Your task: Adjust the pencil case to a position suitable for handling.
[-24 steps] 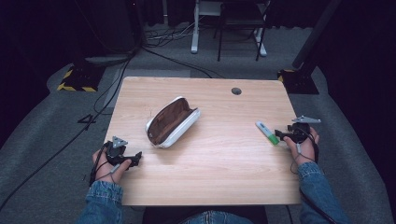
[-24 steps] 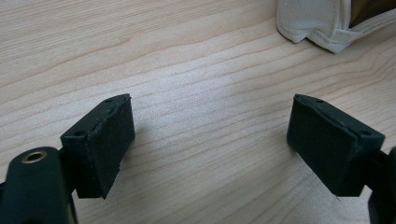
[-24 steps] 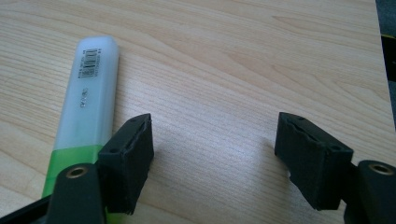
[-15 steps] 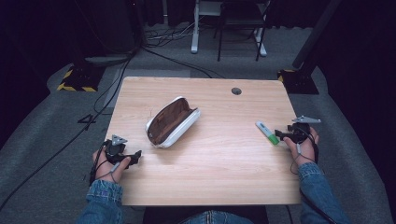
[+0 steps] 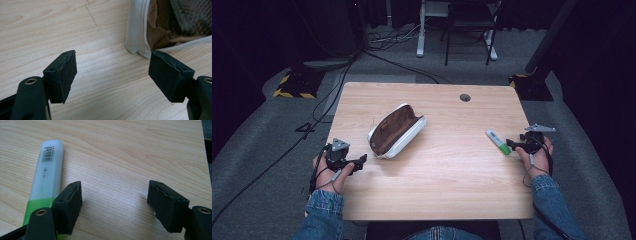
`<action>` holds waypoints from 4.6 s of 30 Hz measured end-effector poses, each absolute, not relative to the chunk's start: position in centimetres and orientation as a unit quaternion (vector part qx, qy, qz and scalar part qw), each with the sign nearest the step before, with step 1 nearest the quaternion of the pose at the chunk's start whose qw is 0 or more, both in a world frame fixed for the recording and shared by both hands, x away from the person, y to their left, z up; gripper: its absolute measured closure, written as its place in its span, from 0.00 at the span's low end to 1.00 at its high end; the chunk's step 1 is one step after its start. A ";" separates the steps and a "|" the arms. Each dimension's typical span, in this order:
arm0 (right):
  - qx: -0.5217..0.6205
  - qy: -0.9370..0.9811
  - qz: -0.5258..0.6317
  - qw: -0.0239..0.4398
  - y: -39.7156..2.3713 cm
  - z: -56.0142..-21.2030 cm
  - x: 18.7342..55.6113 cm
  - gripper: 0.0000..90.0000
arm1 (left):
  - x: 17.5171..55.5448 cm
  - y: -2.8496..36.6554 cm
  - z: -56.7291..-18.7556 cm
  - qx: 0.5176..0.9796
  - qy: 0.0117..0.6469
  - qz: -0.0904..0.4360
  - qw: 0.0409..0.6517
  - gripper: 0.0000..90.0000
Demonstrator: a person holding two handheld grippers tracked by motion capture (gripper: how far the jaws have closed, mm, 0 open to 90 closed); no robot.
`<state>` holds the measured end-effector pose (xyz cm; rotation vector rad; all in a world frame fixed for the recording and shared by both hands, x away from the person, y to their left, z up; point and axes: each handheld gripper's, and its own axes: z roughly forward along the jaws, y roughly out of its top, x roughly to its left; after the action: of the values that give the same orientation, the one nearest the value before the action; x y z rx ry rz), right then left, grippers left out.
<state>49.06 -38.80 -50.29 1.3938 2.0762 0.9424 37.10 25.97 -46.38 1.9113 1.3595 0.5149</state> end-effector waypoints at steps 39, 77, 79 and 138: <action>0.507 0.756 0.343 0.233 -38.8 -50.3 49.0 0.32 | 41.3 22.4 -44.9 0.714 0.495 0.219 0.444 0.23; 0.508 0.755 0.344 0.232 -38.8 -50.3 49.0 0.32 | 45.5 21.4 -48.0 0.728 0.511 0.171 0.423 0.59; 0.508 0.755 0.344 0.232 -38.8 -50.3 49.0 0.32 | 45.6 21.5 -48.2 0.725 0.515 0.163 0.427 0.66; 0.505 0.757 0.345 0.232 -38.8 -50.3 49.0 0.34 | 42.4 18.3 -43.6 0.752 0.439 0.079 0.485 0.93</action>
<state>49.00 -38.80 -50.28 1.3883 2.0798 0.9478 42.45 18.35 -43.64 1.8304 1.0680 0.1918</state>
